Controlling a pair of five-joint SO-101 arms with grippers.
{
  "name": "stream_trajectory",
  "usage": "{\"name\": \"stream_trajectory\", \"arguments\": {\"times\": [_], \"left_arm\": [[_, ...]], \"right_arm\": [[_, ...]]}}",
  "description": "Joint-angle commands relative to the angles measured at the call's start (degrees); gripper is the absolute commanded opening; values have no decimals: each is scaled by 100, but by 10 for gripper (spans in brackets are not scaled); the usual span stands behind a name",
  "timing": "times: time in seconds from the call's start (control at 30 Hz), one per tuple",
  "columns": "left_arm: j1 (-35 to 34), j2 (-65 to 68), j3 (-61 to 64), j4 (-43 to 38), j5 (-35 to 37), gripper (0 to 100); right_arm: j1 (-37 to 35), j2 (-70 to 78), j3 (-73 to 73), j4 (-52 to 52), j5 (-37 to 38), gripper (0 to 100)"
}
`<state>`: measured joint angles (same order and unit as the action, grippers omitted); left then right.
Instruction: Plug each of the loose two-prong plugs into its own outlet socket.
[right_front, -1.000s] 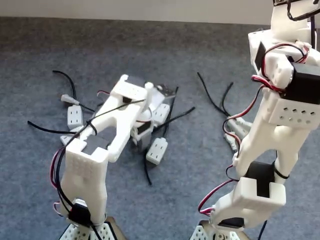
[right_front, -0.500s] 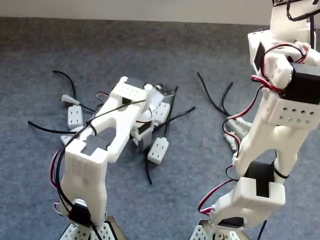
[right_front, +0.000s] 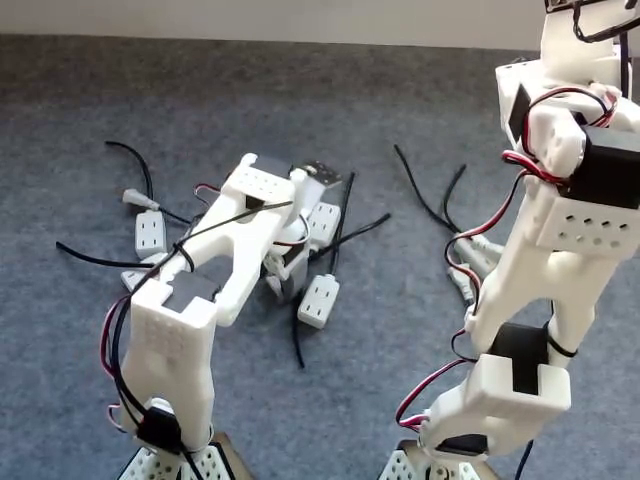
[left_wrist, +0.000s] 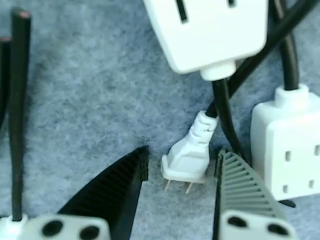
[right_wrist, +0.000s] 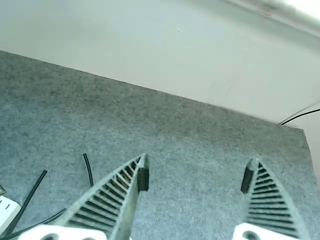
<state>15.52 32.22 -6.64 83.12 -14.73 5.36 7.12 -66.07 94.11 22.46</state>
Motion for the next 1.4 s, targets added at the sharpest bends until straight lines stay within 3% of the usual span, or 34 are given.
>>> {"name": "stream_trajectory", "arguments": {"times": [0.0,0.57,0.93,1.03,1.2,1.37], "left_arm": [[163,-31,-224,-352,9,221],[365,-31,-242,-316,-905,218],[374,-22,-233,-308,-905,6],[374,-31,-268,-308,-897,7],[136,-242,-426,-255,-897,7],[-462,-963,-1068,510,-905,7]], "right_arm": [[57,-101,-251,-136,62,297],[57,-101,-242,-136,79,297],[57,-101,-242,-136,79,297],[57,-101,-242,-136,79,297],[57,-101,-251,-136,70,297],[57,-101,-251,-136,70,297]]}}
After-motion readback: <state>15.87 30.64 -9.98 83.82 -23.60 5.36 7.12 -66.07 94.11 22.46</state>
